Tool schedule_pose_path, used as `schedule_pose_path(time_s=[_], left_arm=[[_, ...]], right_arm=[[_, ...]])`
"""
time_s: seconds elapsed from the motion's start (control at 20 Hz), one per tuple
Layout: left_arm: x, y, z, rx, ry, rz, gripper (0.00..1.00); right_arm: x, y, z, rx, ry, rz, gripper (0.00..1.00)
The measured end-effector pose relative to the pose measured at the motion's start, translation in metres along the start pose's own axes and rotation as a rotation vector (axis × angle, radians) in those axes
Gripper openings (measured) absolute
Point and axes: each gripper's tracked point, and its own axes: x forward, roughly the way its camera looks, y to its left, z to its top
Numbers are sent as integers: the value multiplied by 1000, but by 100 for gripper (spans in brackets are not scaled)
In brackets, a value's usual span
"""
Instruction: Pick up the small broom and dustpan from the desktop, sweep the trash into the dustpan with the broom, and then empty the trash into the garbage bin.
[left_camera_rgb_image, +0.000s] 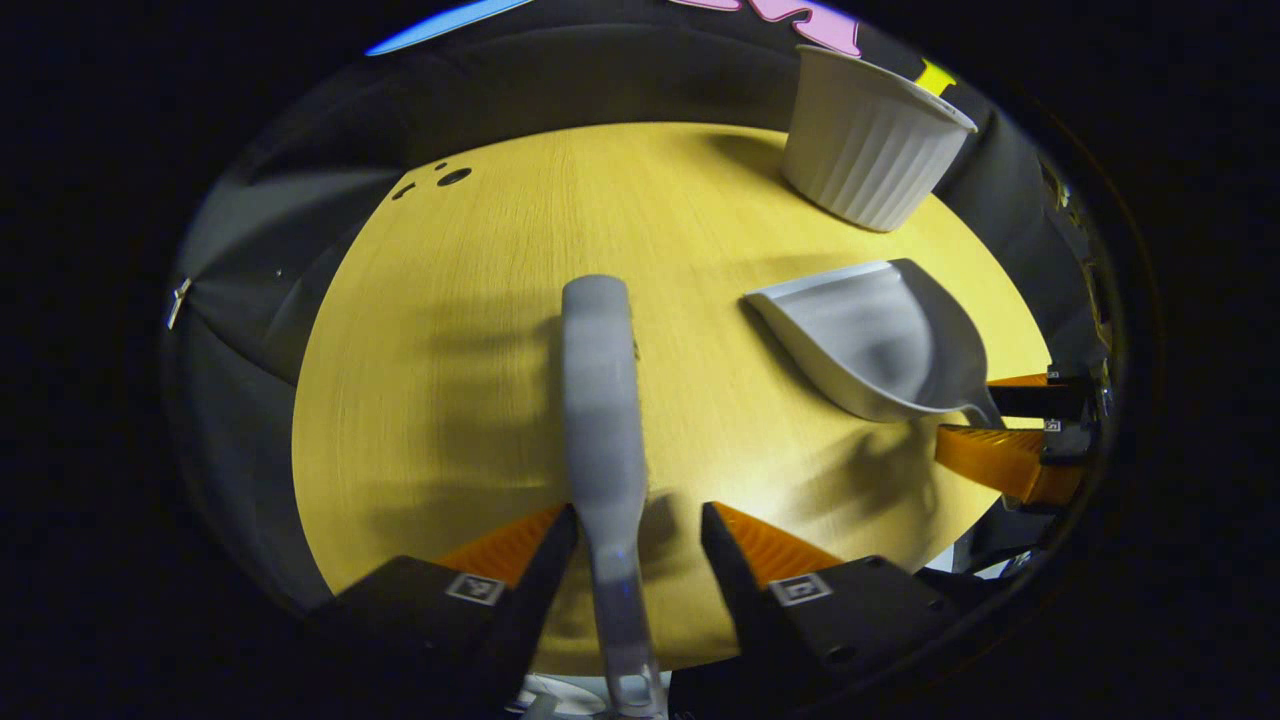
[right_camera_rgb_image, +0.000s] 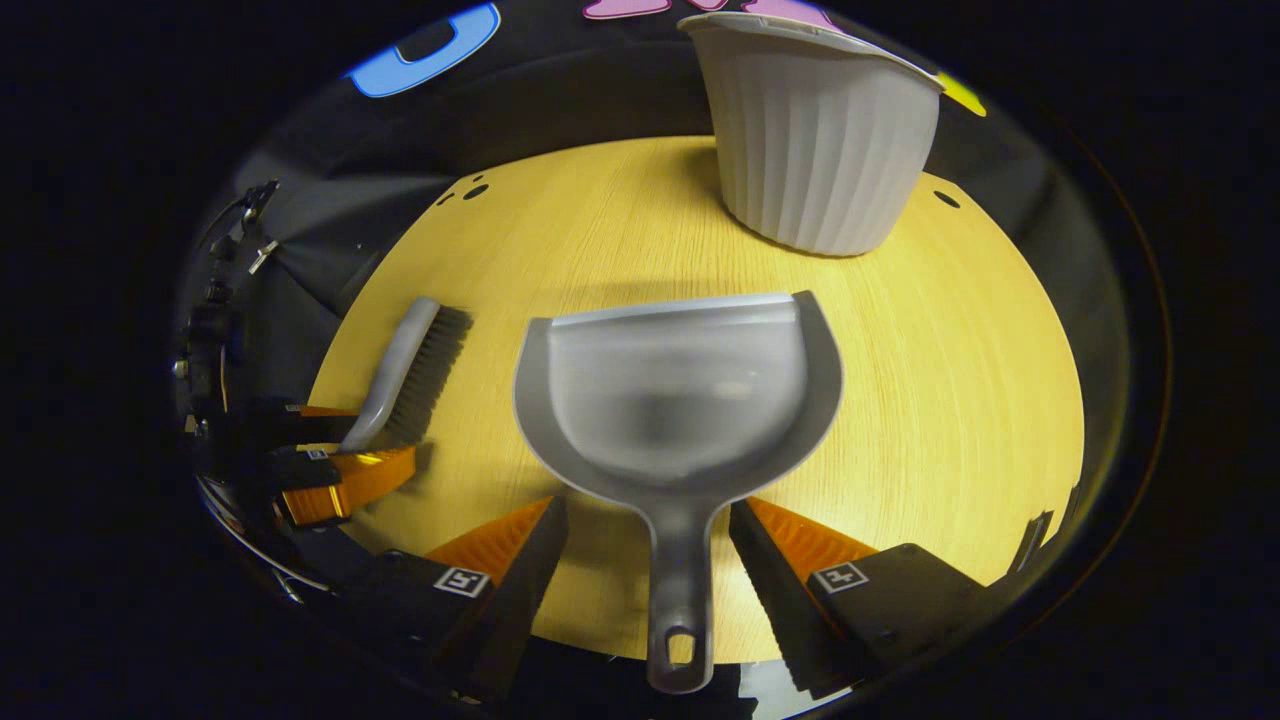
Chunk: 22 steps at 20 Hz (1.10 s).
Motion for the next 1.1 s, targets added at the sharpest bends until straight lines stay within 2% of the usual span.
schedule_pose_path(time_s=[0.05,0.2,0.25,0.35,0.45,0.65,0.85,1.1], left_arm=[[-5,-1,3,10,-20,4,95],[-30,-7,11,45,-105,10,94],[-39,-9,17,52,-146,7,96],[-62,-18,27,56,-232,-14,96],[-90,-25,38,48,-324,-22,96],[-144,-29,65,0,-498,-21,96],[-192,-26,91,-9,-664,17,96],[-245,-21,110,36,-872,137,96]], right_arm=[[-6,0,3,-6,-16,-4,100],[-37,1,25,-15,-109,-16,99],[-48,0,34,-10,-148,-20,99],[-71,0,54,10,-239,-26,99],[-96,0,74,27,-334,-33,99],[-142,6,100,-19,-498,-78,99],[-180,24,115,-66,-655,-73,99],[-201,39,120,-49,-780,-69,99]])
